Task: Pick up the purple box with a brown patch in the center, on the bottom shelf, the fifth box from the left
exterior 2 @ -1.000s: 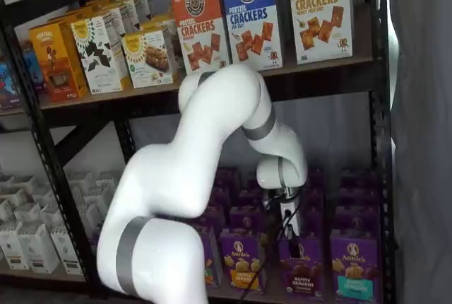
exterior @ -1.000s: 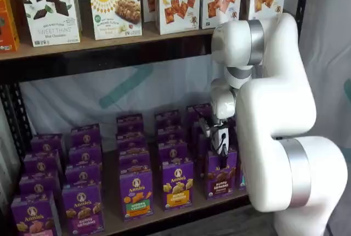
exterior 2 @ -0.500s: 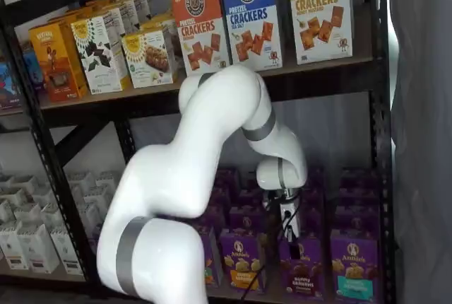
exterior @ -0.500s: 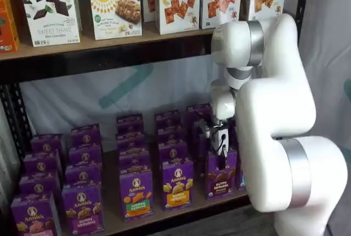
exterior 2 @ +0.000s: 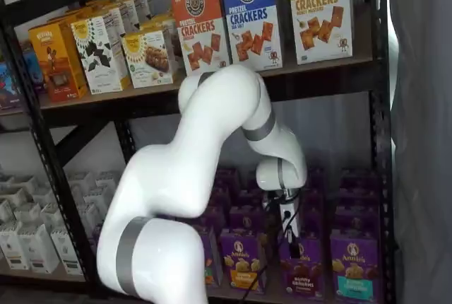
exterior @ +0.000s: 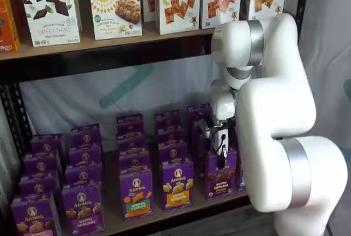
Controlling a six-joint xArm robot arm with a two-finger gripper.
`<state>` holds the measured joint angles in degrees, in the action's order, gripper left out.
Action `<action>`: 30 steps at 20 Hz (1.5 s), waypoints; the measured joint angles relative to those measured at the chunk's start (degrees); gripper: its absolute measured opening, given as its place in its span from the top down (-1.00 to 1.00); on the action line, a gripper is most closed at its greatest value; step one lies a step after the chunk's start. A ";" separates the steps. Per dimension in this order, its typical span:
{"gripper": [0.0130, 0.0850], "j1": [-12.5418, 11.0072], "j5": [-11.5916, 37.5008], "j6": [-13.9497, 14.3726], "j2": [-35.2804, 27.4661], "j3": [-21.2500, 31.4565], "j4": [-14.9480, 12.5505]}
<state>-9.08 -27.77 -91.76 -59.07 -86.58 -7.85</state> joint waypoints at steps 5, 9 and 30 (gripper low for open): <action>0.11 0.00 0.56 0.00 0.18 0.37 -0.01; 0.22 -0.01 0.34 0.08 0.27 0.39 -0.09; 0.56 -0.21 2.50 0.45 5.78 8.88 -0.56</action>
<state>-9.29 -25.28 -91.31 -53.28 -77.70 -8.41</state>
